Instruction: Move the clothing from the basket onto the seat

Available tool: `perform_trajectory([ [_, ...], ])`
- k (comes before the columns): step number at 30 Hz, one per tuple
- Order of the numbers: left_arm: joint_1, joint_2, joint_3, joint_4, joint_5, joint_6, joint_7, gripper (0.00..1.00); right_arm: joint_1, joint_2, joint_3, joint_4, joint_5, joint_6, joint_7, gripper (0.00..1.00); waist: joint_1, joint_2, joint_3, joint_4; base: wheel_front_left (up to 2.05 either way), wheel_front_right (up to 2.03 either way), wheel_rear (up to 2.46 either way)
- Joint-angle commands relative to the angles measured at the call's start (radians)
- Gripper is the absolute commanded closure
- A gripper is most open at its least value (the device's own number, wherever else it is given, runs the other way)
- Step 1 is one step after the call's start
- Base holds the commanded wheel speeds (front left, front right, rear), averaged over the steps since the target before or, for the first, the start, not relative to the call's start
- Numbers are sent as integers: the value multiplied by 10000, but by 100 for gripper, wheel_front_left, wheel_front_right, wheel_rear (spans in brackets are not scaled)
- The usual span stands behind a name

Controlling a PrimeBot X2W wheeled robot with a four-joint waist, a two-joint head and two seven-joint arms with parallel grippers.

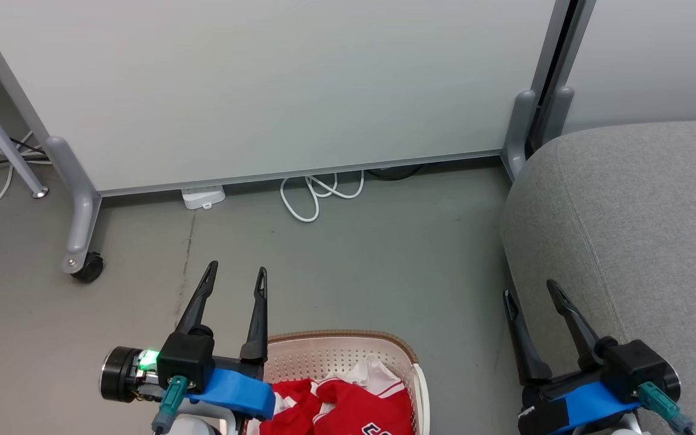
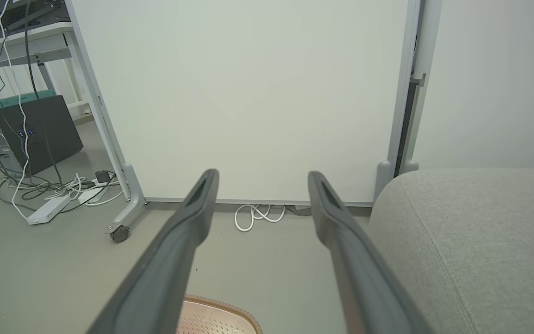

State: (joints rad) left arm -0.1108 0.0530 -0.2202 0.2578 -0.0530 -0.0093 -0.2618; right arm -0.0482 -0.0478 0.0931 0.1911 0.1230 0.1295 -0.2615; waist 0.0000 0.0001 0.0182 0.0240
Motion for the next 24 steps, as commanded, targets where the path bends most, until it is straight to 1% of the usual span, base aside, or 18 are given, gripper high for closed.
perform_trajectory([
  [1,-144,-5,28,20,-28,-11,-49,0,123,-44,-4,17,42,22,-56,0,0,-1,1,10,0,0,0],
  [7,-162,-14,76,56,-98,-61,-49,0,78,-44,28,21,21,22,-56,0,0,-1,29,14,0,0,0],
  [14,-452,-21,15,587,-66,-394,-41,0,-142,-43,94,-27,-23,22,-56,0,0,-1,260,-175,0,0,0],
  [19,-985,-15,-170,1189,28,-697,-41,0,-411,-41,95,-133,-62,22,-56,0,0,-1,715,-464,0,0,0],
  [24,-1742,114,-492,2094,68,-981,-39,0,-813,-40,110,-280,-46,22,-50,0,0,-1,1466,-857,0,0,0],
])
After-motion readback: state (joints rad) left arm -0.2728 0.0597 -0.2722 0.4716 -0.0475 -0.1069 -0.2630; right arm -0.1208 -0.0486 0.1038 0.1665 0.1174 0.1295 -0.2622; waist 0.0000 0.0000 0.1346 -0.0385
